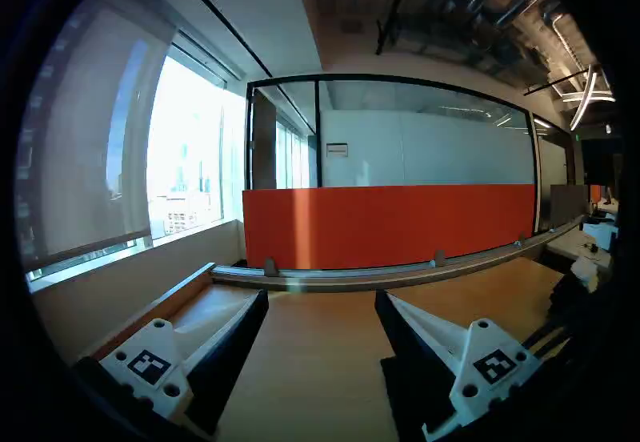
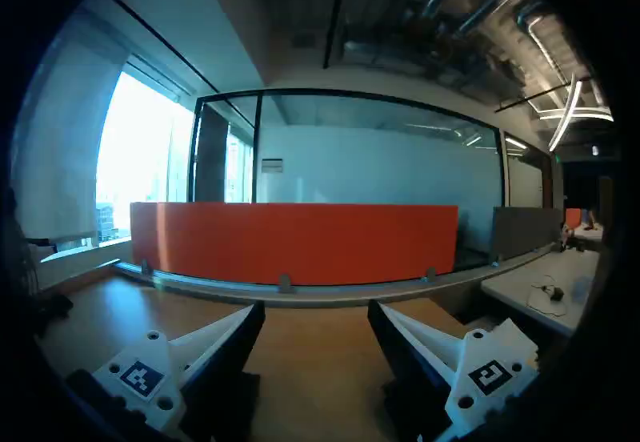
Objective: Fold towel
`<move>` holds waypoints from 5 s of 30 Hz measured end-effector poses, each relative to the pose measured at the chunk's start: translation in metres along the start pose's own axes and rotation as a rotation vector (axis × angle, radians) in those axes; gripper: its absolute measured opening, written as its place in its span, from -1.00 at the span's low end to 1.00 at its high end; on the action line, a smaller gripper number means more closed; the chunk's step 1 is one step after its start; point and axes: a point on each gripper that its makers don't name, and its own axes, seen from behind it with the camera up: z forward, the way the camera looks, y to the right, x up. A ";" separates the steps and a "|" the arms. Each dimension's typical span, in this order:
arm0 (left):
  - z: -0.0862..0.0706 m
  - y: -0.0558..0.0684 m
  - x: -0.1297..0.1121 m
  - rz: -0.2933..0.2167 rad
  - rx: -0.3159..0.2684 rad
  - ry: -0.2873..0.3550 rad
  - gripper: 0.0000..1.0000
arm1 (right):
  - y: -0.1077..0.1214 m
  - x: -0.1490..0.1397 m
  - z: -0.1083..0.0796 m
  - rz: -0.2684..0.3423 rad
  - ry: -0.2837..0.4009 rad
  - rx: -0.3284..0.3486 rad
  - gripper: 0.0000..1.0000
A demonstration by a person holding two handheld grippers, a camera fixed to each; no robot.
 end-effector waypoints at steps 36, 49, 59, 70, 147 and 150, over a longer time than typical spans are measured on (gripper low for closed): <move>-0.008 0.072 0.001 0.148 -0.370 -0.235 0.98 | -0.082 -0.006 -0.021 -0.229 -0.279 0.428 1.00; -0.019 0.094 -0.046 0.203 -0.448 -0.308 0.98 | -0.095 -0.052 -0.032 -0.273 -0.369 0.498 1.00; -0.030 0.104 -0.098 0.197 -0.472 -0.383 0.98 | -0.100 -0.107 -0.042 -0.278 -0.442 0.519 1.00; -0.044 0.111 -0.155 0.198 -0.498 -0.471 0.98 | -0.104 -0.167 -0.052 -0.287 -0.506 0.528 1.00; -0.100 0.136 -0.305 0.280 -0.577 -0.826 -0.06 | -0.108 -0.325 -0.121 -0.293 -0.838 0.656 -0.62; -0.099 0.135 -0.306 0.281 -0.564 -0.828 -0.43 | -0.108 -0.325 -0.121 -0.293 -0.837 0.654 -0.67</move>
